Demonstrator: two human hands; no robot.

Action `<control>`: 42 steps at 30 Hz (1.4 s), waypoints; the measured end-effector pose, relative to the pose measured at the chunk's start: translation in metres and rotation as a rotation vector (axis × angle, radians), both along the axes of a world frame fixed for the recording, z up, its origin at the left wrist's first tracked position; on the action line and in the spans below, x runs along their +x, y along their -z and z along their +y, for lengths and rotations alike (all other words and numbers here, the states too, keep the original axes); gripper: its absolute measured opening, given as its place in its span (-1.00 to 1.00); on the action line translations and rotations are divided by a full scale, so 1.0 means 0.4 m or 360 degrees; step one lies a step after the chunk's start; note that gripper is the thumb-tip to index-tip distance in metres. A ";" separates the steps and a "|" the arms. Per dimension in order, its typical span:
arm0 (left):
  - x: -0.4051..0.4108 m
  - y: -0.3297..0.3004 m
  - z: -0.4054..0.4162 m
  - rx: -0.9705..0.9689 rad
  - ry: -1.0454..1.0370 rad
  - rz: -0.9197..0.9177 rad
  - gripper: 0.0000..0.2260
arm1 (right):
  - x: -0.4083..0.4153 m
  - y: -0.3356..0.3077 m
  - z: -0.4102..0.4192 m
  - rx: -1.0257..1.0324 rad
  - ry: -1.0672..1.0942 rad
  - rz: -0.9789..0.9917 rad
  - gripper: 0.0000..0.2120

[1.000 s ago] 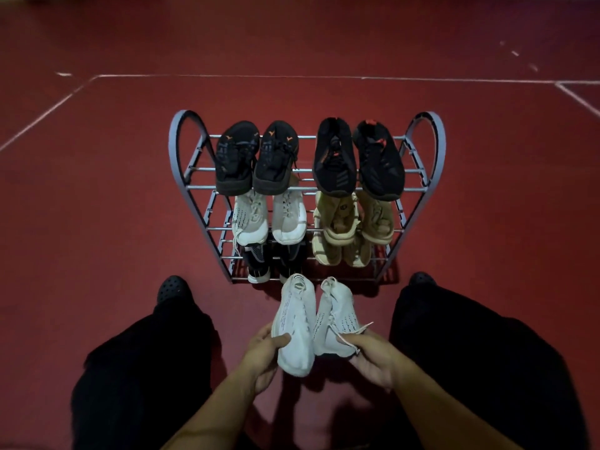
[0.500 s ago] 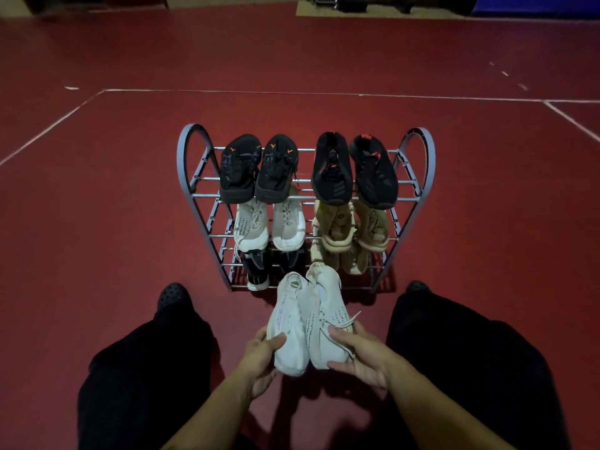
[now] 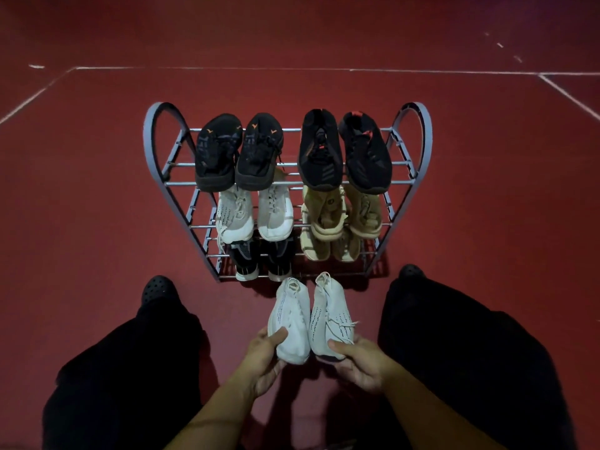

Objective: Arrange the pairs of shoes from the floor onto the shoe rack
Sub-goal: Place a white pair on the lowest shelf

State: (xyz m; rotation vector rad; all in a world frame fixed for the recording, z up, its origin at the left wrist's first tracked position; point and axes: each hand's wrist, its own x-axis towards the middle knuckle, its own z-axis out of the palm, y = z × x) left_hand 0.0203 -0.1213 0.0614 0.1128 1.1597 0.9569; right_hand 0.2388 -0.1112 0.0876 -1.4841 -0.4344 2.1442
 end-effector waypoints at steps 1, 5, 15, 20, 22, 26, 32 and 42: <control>0.008 0.018 0.004 -0.0022 -0.0013 -0.0012 -0.66 | 0.007 0.024 0.008 -0.0002 0.0062 -0.0011 -0.53; 0.041 0.083 0.041 -0.0129 -0.0129 -0.0006 -0.71 | 0.019 0.080 0.044 -0.0019 0.0227 0.0147 -0.45; 0.091 0.280 0.253 -0.0320 0.0015 0.0101 -0.71 | 0.072 0.265 0.210 -0.0235 0.0272 -0.0110 -0.46; 0.104 0.373 0.381 -0.0319 0.0049 0.0125 -0.73 | 0.089 0.354 0.341 -0.0237 0.0348 -0.0104 -0.63; 0.108 0.397 0.428 -0.0293 0.0096 0.0142 -0.76 | 0.092 0.383 0.392 -0.0190 0.0361 -0.0102 -0.65; 0.114 0.468 0.504 -0.0290 0.0086 0.0225 -0.75 | 0.109 0.466 0.480 -0.0154 0.0465 -0.0085 -0.51; 0.130 0.548 0.540 -0.0447 0.0095 0.0203 -0.69 | 0.101 0.541 0.514 -0.0313 0.0719 0.0026 -0.62; 0.150 0.544 0.475 -0.0512 -0.0344 -0.0340 -0.57 | 0.035 0.564 0.461 -0.0334 0.1234 0.0183 -0.67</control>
